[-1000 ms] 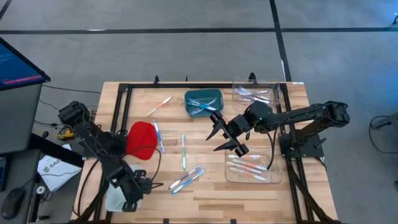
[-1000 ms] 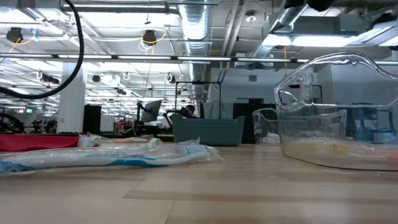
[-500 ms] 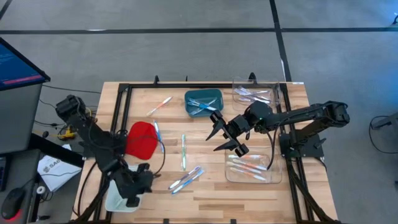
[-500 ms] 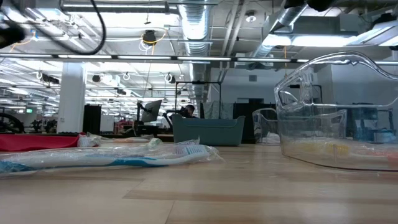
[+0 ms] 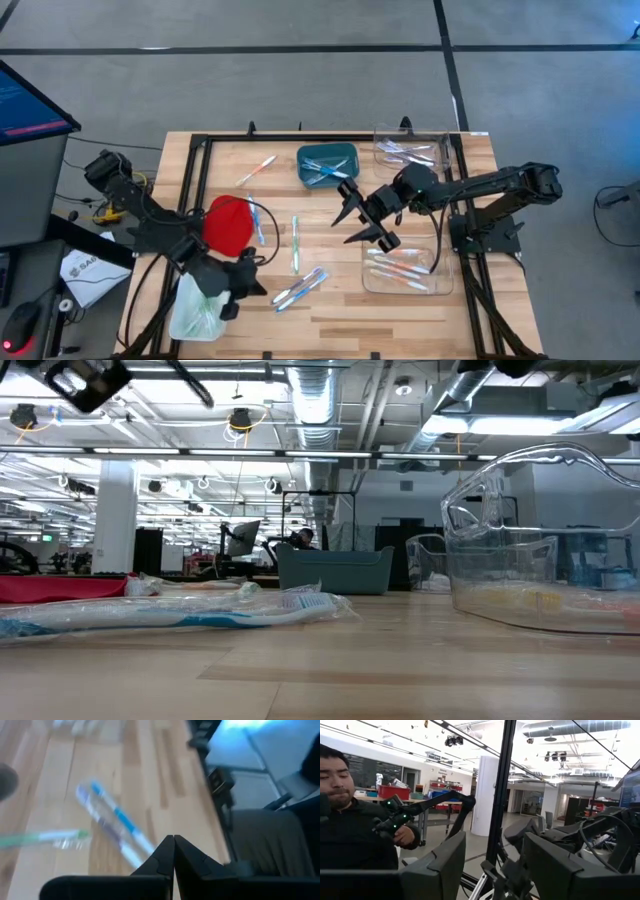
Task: Pick & Place Toothbrushes
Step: Put the purple toothbrush into the top transparent bin
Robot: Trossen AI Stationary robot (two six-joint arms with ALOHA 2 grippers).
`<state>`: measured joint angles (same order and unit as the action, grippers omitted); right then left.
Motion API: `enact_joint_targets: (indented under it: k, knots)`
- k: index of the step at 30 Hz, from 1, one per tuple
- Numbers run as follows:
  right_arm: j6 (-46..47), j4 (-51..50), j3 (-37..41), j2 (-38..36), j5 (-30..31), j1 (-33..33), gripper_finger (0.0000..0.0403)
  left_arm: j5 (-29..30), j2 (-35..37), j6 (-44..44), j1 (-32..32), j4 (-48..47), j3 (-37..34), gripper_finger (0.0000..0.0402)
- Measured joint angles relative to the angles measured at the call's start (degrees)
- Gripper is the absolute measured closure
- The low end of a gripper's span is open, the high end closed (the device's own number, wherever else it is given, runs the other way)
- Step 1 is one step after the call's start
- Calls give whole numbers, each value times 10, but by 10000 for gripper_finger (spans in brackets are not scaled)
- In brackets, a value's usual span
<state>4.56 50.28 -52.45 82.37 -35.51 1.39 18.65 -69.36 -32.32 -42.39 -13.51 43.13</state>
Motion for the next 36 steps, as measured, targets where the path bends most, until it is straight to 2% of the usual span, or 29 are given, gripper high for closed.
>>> enact_joint_targets:
  k: [6, 9, 15, 22, 30, 33, 36]
  knots:
    - [0, 13, 0, 0, -3, 24, 208, 2, -8, 74, 0, 97, 0, 401]
    - [0, 33, 0, 0, -5, 40, 206, 23, -20, 108, 0, 132, 0, 401]
    - [54, 24, -7, 0, -5, 55, 209, 53, -59, 111, 1, 136, 0, 401]
    - [15, -166, -68, 0, 5, 58, 206, 59, -105, 97, 19, 141, 0, 401]
    - [-44, -427, -150, 0, 190, 100, 209, 60, -159, 91, 52, 181, 0, 402]
    - [-62, -473, -170, 0, 221, 120, 207, 60, -194, 78, 63, 211, 0, 402]
    - [-79, -482, -178, 0, 223, 142, 206, 77, -231, 82, 63, 238, 0, 402]
